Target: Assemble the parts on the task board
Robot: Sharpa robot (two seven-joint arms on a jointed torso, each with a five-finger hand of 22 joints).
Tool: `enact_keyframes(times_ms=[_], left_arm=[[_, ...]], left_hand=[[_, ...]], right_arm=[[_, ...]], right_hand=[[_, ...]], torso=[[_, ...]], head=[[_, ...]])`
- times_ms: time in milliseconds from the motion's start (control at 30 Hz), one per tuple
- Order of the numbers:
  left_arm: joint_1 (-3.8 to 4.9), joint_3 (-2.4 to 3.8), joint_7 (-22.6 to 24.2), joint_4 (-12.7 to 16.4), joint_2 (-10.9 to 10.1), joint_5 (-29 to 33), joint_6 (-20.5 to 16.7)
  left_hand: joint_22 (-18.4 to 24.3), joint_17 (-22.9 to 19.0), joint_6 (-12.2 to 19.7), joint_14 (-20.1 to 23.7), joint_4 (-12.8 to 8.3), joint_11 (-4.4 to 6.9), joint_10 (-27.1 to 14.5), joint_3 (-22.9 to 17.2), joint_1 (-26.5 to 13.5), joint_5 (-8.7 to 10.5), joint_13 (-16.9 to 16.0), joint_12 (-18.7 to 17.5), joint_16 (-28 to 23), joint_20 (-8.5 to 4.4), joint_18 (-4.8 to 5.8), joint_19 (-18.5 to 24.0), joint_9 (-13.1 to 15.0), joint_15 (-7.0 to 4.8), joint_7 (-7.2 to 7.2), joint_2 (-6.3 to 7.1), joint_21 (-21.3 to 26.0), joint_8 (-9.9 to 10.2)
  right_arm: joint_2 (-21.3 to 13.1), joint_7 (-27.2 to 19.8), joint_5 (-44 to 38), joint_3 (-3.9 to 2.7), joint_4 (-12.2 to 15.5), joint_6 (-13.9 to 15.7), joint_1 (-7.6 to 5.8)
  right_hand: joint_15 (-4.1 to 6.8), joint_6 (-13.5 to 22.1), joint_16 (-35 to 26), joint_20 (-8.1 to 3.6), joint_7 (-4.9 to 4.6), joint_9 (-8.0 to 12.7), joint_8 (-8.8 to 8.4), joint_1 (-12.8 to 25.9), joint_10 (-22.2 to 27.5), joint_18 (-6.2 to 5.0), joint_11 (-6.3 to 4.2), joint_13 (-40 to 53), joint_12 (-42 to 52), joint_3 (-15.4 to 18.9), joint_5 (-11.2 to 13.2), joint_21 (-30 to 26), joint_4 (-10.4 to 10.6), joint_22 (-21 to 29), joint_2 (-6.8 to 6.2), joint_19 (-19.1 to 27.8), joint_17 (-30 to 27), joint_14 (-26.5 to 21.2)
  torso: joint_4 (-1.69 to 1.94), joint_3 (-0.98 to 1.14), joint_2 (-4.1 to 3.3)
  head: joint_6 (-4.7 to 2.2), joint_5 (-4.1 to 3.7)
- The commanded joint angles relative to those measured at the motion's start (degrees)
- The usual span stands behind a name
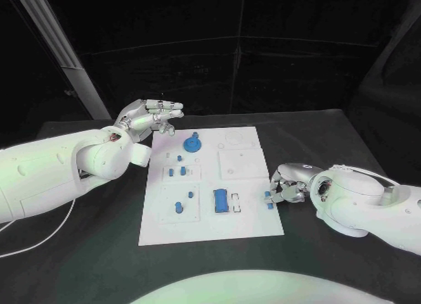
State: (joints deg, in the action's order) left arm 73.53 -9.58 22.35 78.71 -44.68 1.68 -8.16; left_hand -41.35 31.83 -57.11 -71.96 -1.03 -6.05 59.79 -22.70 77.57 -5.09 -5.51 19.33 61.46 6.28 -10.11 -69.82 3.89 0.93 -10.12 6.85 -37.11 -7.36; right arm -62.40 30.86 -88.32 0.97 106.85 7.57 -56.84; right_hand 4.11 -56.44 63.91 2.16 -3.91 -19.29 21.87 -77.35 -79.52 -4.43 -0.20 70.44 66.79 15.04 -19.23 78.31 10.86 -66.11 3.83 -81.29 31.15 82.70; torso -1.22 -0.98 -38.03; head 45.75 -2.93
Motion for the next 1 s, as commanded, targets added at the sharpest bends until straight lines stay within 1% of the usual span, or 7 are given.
enact_keyframes(times_ms=[33, 200, 333, 467, 633, 767, 1000], left_arm=[[0.07, 0.02, 0.2, 0.1, 0.0, 0.1, 0.8], [0.07, 0.01, 0.1, 0.1, 0.0, 0.1, 0.8], [0.07, 0.01, 0.1, 0.1, 0.0, 0.1, 0.9], [0.07, 0.01, 0.0, 0.1, -0.1, 0.1, 0.9], [0.07, 0.0, 0.0, 0.1, -0.1, 0.1, 0.9], [0.07, -0.01, -0.1, 0.1, -0.1, 0.1, 0.9], [0.07, -0.02, -0.1, 0.1, -0.1, 0.1, 1.0]], left_hand=[[0.1, 0.0, 0.4, 0.3, -0.2, 0.08, -0.5, 0.1, 0.1, -0.38, 0.0, 0.2, 0.1, 0.29, -0.35, 0.1, 0.0, 0.01, -0.05, -0.34, 0.4, -0.3], [0.1, 0.0, 0.4, 0.3, -0.2, 0.08, -0.5, 0.1, 0.1, -0.38, 0.0, 0.2, 0.1, 0.29, -0.35, 0.1, 0.0, 0.01, -0.05, -0.34, 0.4, -0.3], [0.1, -0.1, 0.4, 0.3, -0.2, 0.09, -0.5, 0.1, 0.0, -0.38, 0.0, 0.4, 0.1, 0.3, -0.35, 0.1, 0.0, 0.01, -0.04, -0.43, 0.4, -0.4], [0.1, -0.1, 0.4, 0.3, -0.2, 0.09, -0.5, 0.1, 0.0, -0.38, 0.0, 0.4, 0.1, 0.3, -0.35, 0.1, 0.0, 0.01, -0.04, -0.43, 0.4, -0.4], [0.1, -0.1, 0.4, 0.3, -0.2, 0.09, -0.5, 0.1, 0.0, -0.38, 0.0, 0.4, 0.1, 0.3, -0.35, 0.1, 0.0, 0.01, -0.04, -0.43, 0.4, -0.4], [0.1, -0.1, 0.4, 0.3, -0.2, 0.09, -0.5, 0.1, 0.0, -0.38, 0.0, 0.4, 0.1, 0.3, -0.35, 0.1, 0.0, 0.01, -0.04, -0.43, 0.4, -0.4], [0.1, -0.1, 0.4, 0.3, -0.2, 0.09, -0.5, 0.1, 0.0, -0.38, 0.0, 0.4, 0.1, 0.3, -0.35, 0.1, 0.0, 0.01, -0.04, -0.43, 0.4, -0.4]], right_arm=[[0.6, 0.6, -3.1, -0.01, -0.3, -1.4, -0.05], [1.9, 0.8, -5.2, -0.01, -1.0, -3.2, -0.03], [2.8, 1.0, -7.4, 0.0, -1.4, -5.3, -0.02], [3.5, 1.3, -9.3, 0.0, -1.6, -6.8, -0.01], [4.0, 1.6, -10.3, 0.01, -1.5, -6.7, 0.0], [4.0, 1.8, -10.0, 0.01, -1.3, -4.0, 0.0], [3.5, 1.4, -5.0, 0.0, 0.9, 4.0, 0.0]], right_hand=[[0.46, -0.5, -0.4, -0.42, -0.11, 0.0, -0.42, -1.6, 0.2, -0.15, -0.37, -0.2, -0.3, -0.5, 0.7, -0.4, -0.8, 0.0, 0.44, 0.2, -0.1, -0.1], [0.5, -0.5, -0.7, -0.5, -0.13, 0.1, -1.03, -3.8, 0.3, -0.16, -0.39, -0.3, -0.6, -1.6, 1.7, -0.5, -2.2, 0.2, 0.67, 0.2, -0.3, -0.1], [0.49, -0.3, -1.0, -0.53, -0.28, 0.5, -2.03, -6.6, 0.5, -0.19, -0.33, -0.5, -1.1, -3.6, 5.3, -0.7, -4.0, 0.4, 0.91, 0.3, -0.7, -0.2], [0.39, -0.7, -1.4, -0.47, -0.46, 0.9, -2.9, -8.6, 0.8, -0.2, -0.2, -0.7, -1.6, -5.4, 5.6, -0.9, -5.6, 0.5, 0.74, 0.3, -1.1, -0.3], [0.31, -0.8, -1.5, -0.4, -0.58, 1.1, -3.41, -8.5, 0.9, -0.18, -0.11, -0.8, -1.7, -6.2, 5.6, -0.9, -5.7, 0.5, 0.68, 0.3, -1.1, -0.3], [0.2, -0.9, -1.4, -0.3, -0.79, 1.8, -4.8, -6.7, 0.7, -0.17, -0.04, -0.7, -1.8, -7.5, 1.0, -0.9, -4.4, 0.3, 0.15, 0.2, -0.8, -0.1], [0.19, -1.5, -0.7, -0.36, -0.82, 2.9, -7.02, -4.2, 0.2, -0.04, 0.01, 0.2, -1.0, -12.2, -7.1, -0.4, -1.4, -0.6, -1.15, -0.3, 0.7, 0.3]], torso=[[0.03, -0.02, -0.02], [0.11, 0.0, -0.01], [0.03, 0.01, 0.02], [0.0, 0.01, 0.03], [0.0, 0.03, 0.05], [0.02, 0.03, 0.07], [0.04, 0.08, 0.03]], head=[[0.11, 0.04], [0.19, 0.12], [0.32, 0.24], [0.41, 0.21], [0.39, 0.25], [0.34, 0.34], [0.24, 0.6]])
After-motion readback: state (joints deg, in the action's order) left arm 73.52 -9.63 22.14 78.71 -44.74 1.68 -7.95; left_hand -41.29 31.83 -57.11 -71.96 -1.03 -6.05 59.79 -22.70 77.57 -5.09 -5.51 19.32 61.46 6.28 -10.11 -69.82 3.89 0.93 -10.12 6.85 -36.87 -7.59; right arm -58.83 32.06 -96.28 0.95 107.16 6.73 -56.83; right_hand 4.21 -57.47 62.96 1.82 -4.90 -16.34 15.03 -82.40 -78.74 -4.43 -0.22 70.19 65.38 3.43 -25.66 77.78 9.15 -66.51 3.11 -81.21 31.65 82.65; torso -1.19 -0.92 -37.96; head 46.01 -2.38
